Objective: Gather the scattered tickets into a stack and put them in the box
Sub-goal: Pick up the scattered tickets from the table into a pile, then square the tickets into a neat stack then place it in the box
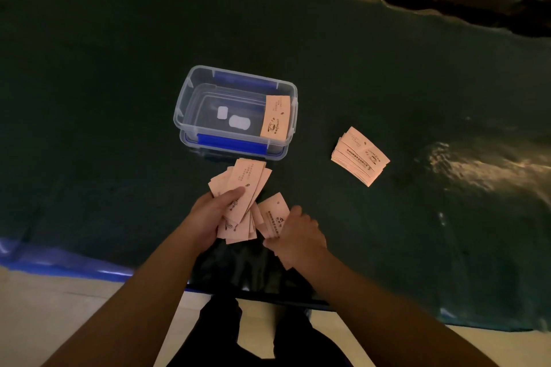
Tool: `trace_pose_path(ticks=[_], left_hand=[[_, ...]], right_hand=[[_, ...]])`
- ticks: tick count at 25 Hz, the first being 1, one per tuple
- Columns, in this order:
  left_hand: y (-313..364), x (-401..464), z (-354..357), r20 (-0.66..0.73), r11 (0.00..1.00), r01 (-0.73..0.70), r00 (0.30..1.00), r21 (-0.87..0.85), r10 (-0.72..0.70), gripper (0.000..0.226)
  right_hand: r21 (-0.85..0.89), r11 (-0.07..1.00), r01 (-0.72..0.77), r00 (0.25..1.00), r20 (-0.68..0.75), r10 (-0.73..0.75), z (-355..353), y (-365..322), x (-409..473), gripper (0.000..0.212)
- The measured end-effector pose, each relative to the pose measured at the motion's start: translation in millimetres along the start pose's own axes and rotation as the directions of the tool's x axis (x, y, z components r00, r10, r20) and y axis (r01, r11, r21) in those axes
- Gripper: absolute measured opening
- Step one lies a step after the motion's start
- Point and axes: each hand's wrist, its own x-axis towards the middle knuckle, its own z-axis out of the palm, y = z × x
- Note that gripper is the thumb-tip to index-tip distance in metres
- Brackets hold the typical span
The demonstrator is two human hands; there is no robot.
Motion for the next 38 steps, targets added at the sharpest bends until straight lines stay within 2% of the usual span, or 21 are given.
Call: trace_pose_path(ticks=[2, 6, 8, 11, 15, 17, 19, 21, 25, 29, 31, 33, 35, 38], left_hand=[[-8, -6, 2, 0.007, 1.0, 0.013, 1.0, -0.01, -0.013, 0.036], [-16, -17, 16, 0.034, 0.999, 0.053, 0.998, 0.005, -0.053, 0.03], [-16, -21, 26, 0.037, 0.998, 0.054, 0.998, 0.017, -0.054, 0.029], [-10, -23, 43, 0.052, 0.998, 0.045, 0.998, 0.048, -0.047, 0.036], [-3, -24, 66, 0.1, 0.997, -0.011, 0.995, 0.074, 0.004, 0.042], [0, -23, 77, 0.131, 0.995, -0.027, 0.991, 0.093, 0.014, 0.046], [0, -22, 88, 0.16, 0.992, -0.038, 0.987, 0.117, 0.019, 0.056], [-1, -23, 99, 0.185, 0.988, -0.058, 0.982, 0.145, 0.031, 0.063], [-1, -23, 121, 0.256, 0.97, -0.067, 0.967, 0.233, 0.006, 0.059], [2, -25, 148, 0.333, 0.929, -0.098, 0.942, 0.358, -0.029, 0.06], [1, -25, 165, 0.323, 0.941, -0.082, 0.946, 0.328, -0.03, 0.054], [-1, -26, 182, 0.302, 0.97, -0.039, 0.953, 0.241, -0.037, 0.052], [0, -31, 202, 0.299, 0.988, -0.01, 0.954, 0.156, -0.038, 0.048], [6, -38, 231, 0.292, 1.0, -0.009, 0.957, 0.008, 0.007, 0.04]], right_hand=[[0.143, 0.99, -0.007, 0.998, 0.062, -0.002, -1, 3, 4, 0.067], [0.45, 0.892, 0.039, 0.992, 0.086, -0.087, -5, 6, 9, 0.02], [0.64, 0.768, -0.023, 0.989, 0.128, -0.077, -13, 6, 8, 0.023], [0.885, 0.428, -0.181, 0.974, 0.223, -0.049, -18, 7, 8, 0.022], [0.971, 0.11, -0.214, 0.974, 0.22, -0.048, -24, 8, 6, 0.044], [0.983, 0.014, -0.183, 0.977, 0.183, -0.112, -30, 11, 4, 0.05], [0.988, 0.017, -0.156, 0.982, 0.157, -0.101, -36, 14, 0, 0.047], [0.986, 0.115, -0.123, 0.988, 0.133, -0.081, -43, 18, -1, 0.043], [0.938, 0.342, -0.054, 0.992, 0.088, -0.086, -56, 35, 1, 0.054], [0.886, 0.464, -0.018, 0.994, 0.068, -0.091, -70, 59, 7, 0.064], [0.864, 0.504, -0.001, 0.988, 0.078, -0.132, -79, 76, 10, 0.063], [0.868, 0.496, -0.002, 0.98, 0.102, -0.174, -92, 93, 10, 0.063], [0.899, 0.438, -0.002, 0.98, 0.088, -0.176, -107, 112, 10, 0.06], [0.971, 0.237, 0.033, 0.993, -0.004, -0.122, -124, 139, 10, 0.057]])
